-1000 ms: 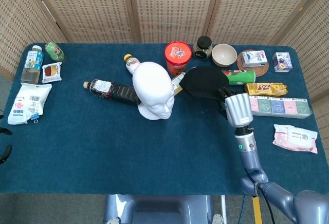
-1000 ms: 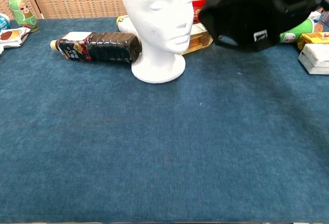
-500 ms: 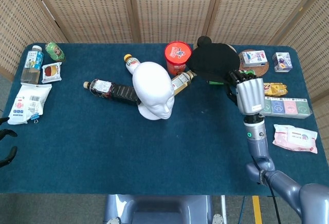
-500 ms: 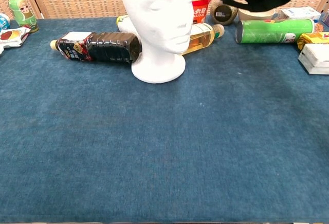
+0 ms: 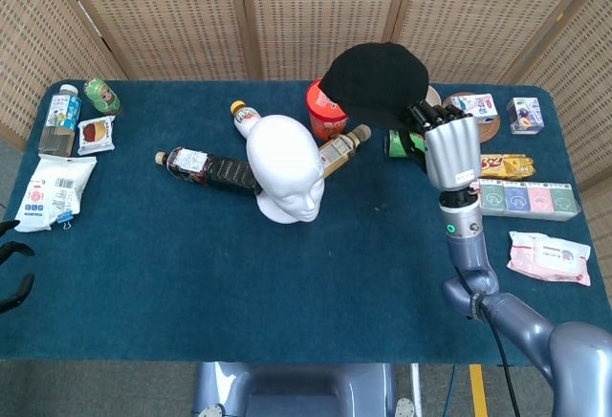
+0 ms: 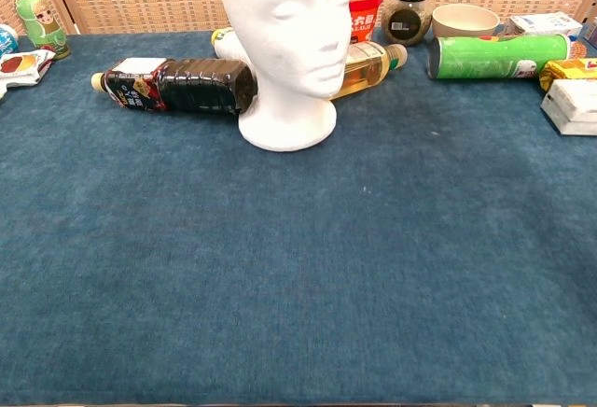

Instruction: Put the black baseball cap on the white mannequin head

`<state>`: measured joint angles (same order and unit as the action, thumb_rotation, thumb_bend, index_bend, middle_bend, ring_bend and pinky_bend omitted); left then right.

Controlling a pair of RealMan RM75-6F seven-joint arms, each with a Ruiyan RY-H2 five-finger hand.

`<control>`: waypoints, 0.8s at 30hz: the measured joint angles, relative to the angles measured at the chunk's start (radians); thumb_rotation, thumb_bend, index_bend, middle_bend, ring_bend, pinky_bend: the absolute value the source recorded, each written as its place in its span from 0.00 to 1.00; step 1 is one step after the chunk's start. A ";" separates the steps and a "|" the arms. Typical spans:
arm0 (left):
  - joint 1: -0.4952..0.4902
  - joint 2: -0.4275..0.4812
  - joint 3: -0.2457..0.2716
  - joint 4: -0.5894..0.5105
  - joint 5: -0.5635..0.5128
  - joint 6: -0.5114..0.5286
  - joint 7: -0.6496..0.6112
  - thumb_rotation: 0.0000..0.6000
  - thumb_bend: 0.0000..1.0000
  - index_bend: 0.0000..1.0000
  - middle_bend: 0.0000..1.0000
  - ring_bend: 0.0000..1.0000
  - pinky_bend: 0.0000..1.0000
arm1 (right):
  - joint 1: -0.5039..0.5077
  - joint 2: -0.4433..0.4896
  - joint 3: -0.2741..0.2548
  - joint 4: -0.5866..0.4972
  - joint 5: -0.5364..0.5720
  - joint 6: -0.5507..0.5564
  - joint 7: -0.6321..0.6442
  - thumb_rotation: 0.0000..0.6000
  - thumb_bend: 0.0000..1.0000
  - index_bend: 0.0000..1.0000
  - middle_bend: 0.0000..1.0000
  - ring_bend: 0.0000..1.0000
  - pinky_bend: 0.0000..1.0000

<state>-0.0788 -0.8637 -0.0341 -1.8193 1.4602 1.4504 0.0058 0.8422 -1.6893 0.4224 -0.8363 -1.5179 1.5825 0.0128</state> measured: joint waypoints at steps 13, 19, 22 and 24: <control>0.010 -0.017 0.004 0.052 -0.020 -0.007 -0.046 1.00 0.37 0.39 0.16 0.08 0.14 | 0.141 -0.006 0.006 -0.025 -0.026 -0.047 -0.068 1.00 0.69 0.83 0.74 0.80 0.82; 0.013 -0.022 0.006 0.078 -0.025 -0.013 -0.070 1.00 0.37 0.39 0.16 0.08 0.14 | 0.165 -0.013 -0.024 -0.033 -0.043 -0.067 -0.097 1.00 0.69 0.83 0.74 0.80 0.82; 0.012 -0.028 0.006 0.088 -0.025 -0.017 -0.080 1.00 0.37 0.39 0.16 0.08 0.14 | 0.168 -0.007 -0.041 -0.051 -0.056 -0.069 -0.114 1.00 0.69 0.84 0.75 0.80 0.82; 0.011 -0.030 0.005 0.092 -0.025 -0.018 -0.083 1.00 0.37 0.39 0.16 0.08 0.14 | 0.170 -0.003 -0.047 -0.064 -0.060 -0.071 -0.128 1.00 0.69 0.84 0.74 0.80 0.82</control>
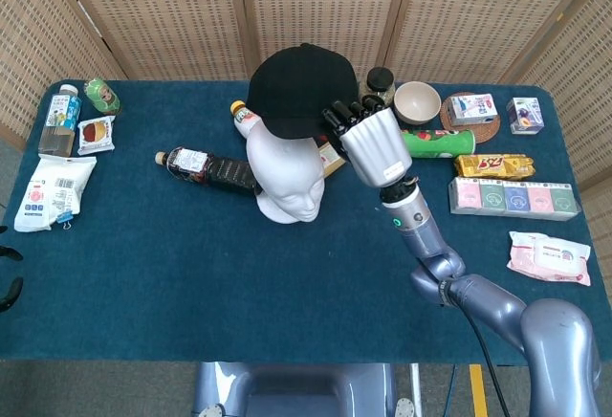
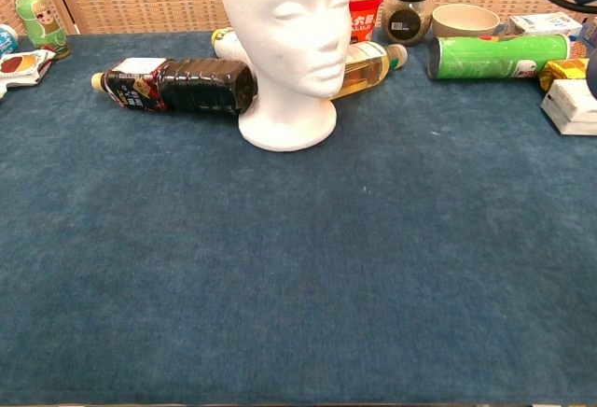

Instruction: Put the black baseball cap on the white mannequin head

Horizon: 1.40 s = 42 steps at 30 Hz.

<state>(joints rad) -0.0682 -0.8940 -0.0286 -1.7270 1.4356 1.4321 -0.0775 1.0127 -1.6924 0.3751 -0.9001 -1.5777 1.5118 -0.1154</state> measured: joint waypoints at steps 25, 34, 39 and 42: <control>0.012 -0.016 0.005 0.049 -0.006 -0.005 -0.046 1.00 0.37 0.39 0.16 0.08 0.14 | 0.043 0.045 -0.059 -0.089 -0.023 -0.096 -0.075 1.00 0.69 0.84 0.74 0.80 0.82; 0.010 -0.021 0.007 0.050 -0.004 -0.014 -0.045 1.00 0.37 0.39 0.16 0.08 0.14 | 0.041 0.086 -0.071 -0.152 -0.025 -0.125 -0.081 1.00 0.69 0.83 0.75 0.80 0.82; 0.009 -0.022 0.007 0.051 -0.007 -0.018 -0.042 1.00 0.37 0.39 0.16 0.08 0.14 | 0.037 0.106 -0.089 -0.185 -0.023 -0.165 -0.086 1.00 0.69 0.84 0.75 0.80 0.82; 0.008 -0.023 0.007 0.050 -0.006 -0.020 -0.041 1.00 0.37 0.39 0.16 0.08 0.14 | 0.034 0.112 -0.095 -0.193 -0.018 -0.178 -0.084 1.00 0.69 0.84 0.75 0.80 0.82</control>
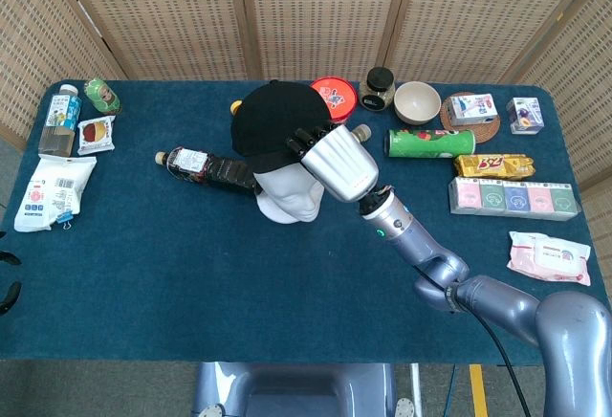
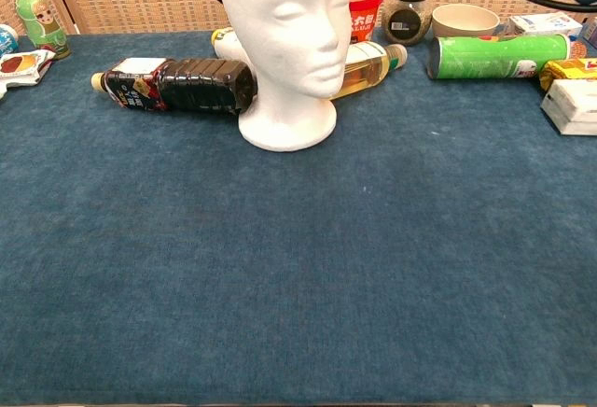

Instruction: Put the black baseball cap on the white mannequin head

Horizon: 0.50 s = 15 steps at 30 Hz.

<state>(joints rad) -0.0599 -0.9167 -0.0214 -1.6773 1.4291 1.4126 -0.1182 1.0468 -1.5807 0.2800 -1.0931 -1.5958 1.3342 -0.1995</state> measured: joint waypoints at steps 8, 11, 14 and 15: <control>-0.003 -0.003 0.001 -0.003 0.002 -0.006 0.006 1.00 0.37 0.39 0.16 0.08 0.14 | -0.014 0.015 -0.016 -0.023 -0.010 -0.002 0.004 1.00 0.69 0.84 0.75 0.80 0.82; -0.003 -0.003 0.001 -0.005 0.003 -0.005 0.008 1.00 0.37 0.39 0.16 0.08 0.14 | -0.018 0.018 -0.018 -0.033 -0.010 -0.003 0.002 1.00 0.69 0.84 0.75 0.80 0.82; -0.003 -0.002 0.002 -0.008 0.004 -0.006 0.011 1.00 0.37 0.39 0.16 0.08 0.14 | -0.024 0.022 -0.021 -0.041 -0.008 -0.008 0.001 1.00 0.69 0.84 0.74 0.80 0.82; -0.003 -0.001 0.002 -0.008 0.003 -0.006 0.011 1.00 0.37 0.39 0.16 0.08 0.14 | -0.026 0.022 -0.022 -0.043 -0.007 -0.007 0.002 1.00 0.69 0.83 0.74 0.80 0.81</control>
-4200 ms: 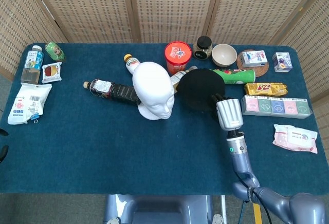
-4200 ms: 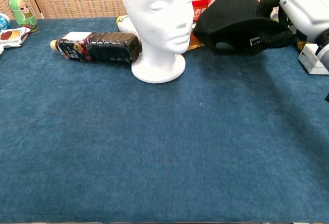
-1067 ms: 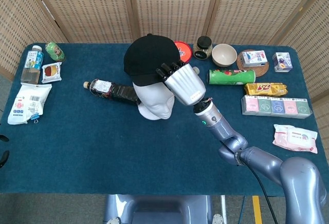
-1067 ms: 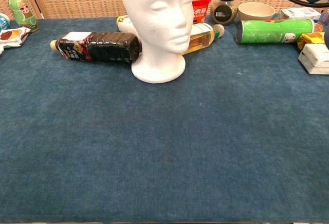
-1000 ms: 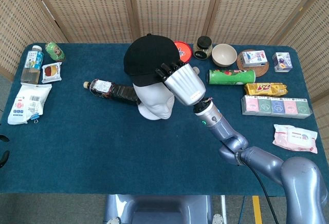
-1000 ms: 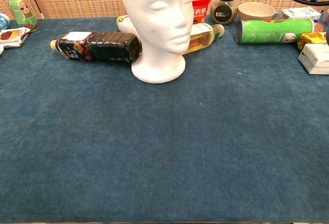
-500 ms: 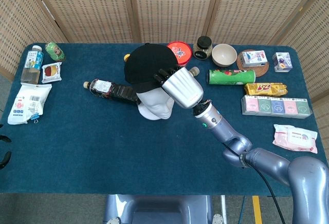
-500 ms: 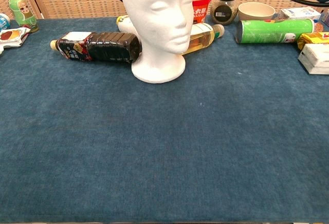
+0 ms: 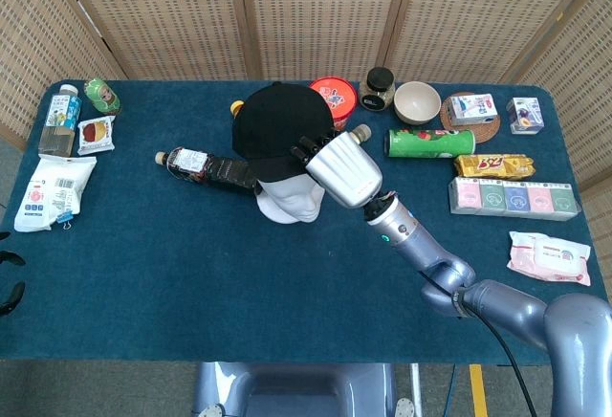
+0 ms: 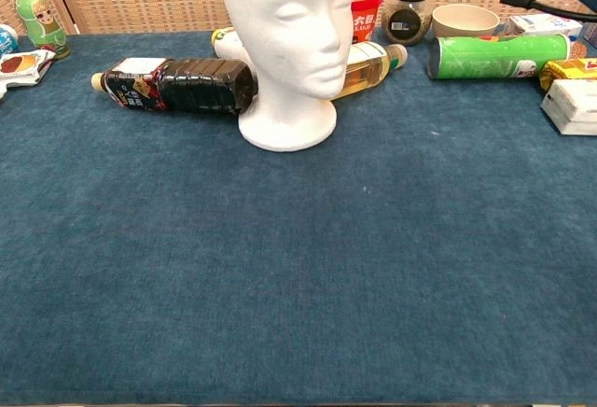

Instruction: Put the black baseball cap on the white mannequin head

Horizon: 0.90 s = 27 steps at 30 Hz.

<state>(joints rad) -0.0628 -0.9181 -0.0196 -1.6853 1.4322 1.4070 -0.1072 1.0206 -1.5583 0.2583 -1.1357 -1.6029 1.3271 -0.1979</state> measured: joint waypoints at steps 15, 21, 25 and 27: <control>-0.002 0.001 -0.002 -0.004 -0.002 0.001 0.009 1.00 0.37 0.39 0.16 0.08 0.14 | -0.016 0.019 0.010 -0.027 0.000 0.014 0.011 1.00 0.69 0.83 0.74 0.80 0.81; -0.001 0.000 -0.002 -0.004 -0.001 0.001 0.007 1.00 0.37 0.39 0.16 0.08 0.14 | -0.022 0.030 0.000 -0.056 -0.011 0.010 0.004 1.00 0.69 0.83 0.75 0.80 0.81; -0.001 0.000 -0.001 -0.003 0.000 0.001 0.007 1.00 0.37 0.39 0.16 0.08 0.14 | -0.028 0.036 -0.002 -0.070 -0.014 0.012 0.000 1.00 0.69 0.83 0.75 0.80 0.81; -0.001 0.000 -0.001 -0.003 0.000 0.001 0.006 1.00 0.37 0.39 0.16 0.08 0.14 | -0.031 0.039 -0.004 -0.081 -0.015 0.011 -0.003 1.00 0.69 0.83 0.75 0.80 0.81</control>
<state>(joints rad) -0.0635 -0.9177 -0.0207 -1.6886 1.4323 1.4081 -0.1008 0.9891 -1.5188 0.2545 -1.2163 -1.6181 1.3381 -0.2007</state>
